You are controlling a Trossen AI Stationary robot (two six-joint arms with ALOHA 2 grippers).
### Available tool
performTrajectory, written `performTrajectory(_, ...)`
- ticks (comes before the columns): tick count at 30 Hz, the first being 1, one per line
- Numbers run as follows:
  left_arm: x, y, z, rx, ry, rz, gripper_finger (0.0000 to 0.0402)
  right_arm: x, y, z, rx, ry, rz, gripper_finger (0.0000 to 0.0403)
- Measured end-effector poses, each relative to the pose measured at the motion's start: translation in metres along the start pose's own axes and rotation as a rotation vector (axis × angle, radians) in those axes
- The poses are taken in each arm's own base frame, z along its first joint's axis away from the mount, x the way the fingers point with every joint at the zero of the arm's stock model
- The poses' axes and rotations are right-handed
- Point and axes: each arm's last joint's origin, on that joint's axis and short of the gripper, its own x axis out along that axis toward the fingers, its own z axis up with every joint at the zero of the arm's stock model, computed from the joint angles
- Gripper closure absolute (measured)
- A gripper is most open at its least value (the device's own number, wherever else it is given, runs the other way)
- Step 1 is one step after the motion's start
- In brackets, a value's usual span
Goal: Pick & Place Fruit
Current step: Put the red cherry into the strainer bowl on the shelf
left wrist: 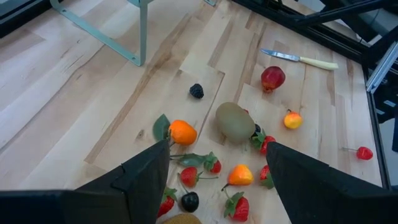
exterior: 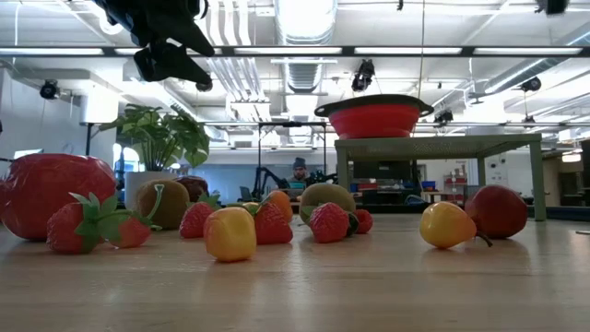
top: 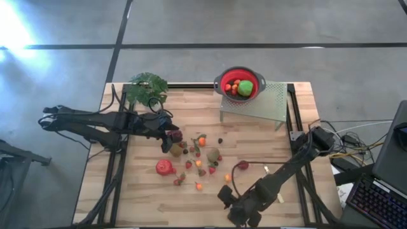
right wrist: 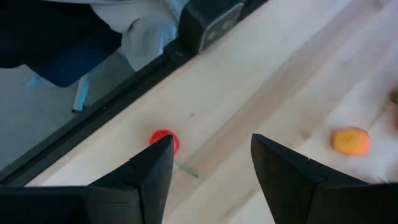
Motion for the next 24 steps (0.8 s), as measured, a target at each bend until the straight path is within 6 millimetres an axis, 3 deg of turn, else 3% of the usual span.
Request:
performTrajectory(9,0.000,0.000,0.000,0.000,0.000,0.000,0.0128,0.033,0.012,-0.004,-0.021,0.097,0.038,0.0206)
performTrajectory(24,0.000,0.000,0.000,0.000,0.000,0.000,0.0128,0.057,0.017,-0.015,0.005,0.160,0.049,0.0229)
